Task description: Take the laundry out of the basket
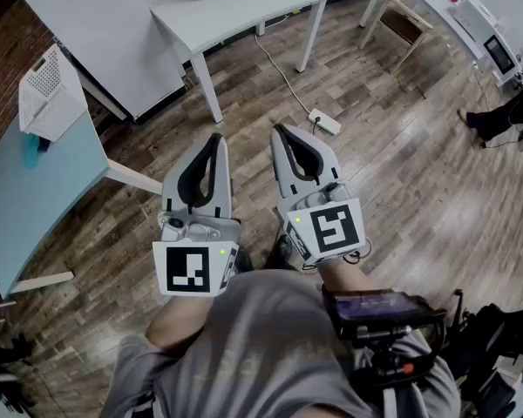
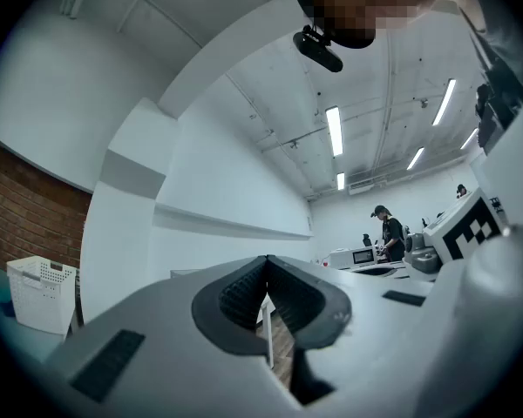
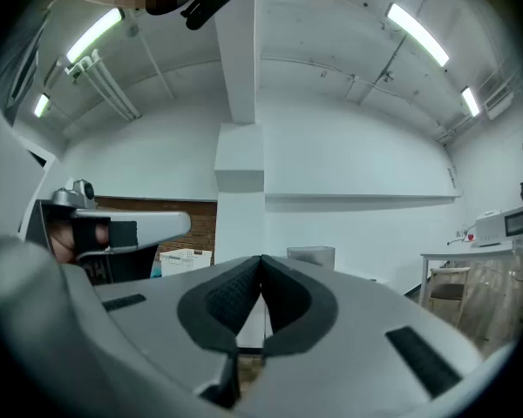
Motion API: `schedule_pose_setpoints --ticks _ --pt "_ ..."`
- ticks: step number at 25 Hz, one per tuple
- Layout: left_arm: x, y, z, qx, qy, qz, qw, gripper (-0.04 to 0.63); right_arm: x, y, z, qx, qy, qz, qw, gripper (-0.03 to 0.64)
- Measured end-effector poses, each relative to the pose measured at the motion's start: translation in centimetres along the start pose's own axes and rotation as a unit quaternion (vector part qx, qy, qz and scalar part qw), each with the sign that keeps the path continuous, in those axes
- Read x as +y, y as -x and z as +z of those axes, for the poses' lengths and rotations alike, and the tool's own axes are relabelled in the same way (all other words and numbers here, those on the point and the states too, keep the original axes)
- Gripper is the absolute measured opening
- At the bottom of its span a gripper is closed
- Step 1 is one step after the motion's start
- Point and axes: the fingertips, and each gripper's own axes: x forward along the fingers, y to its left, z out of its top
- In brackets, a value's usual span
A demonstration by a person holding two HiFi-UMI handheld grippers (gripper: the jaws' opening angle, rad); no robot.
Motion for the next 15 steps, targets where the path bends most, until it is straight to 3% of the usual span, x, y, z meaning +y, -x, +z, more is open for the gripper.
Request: schedule_pose_setpoints --ticks 15 --pt "-8.5 -5.4 -0.1 0.013 -0.029 -0.025 0.9992 0.008 -8.2 3.8 -0.3 -0.021 -0.041 0.015 0.999 0.009"
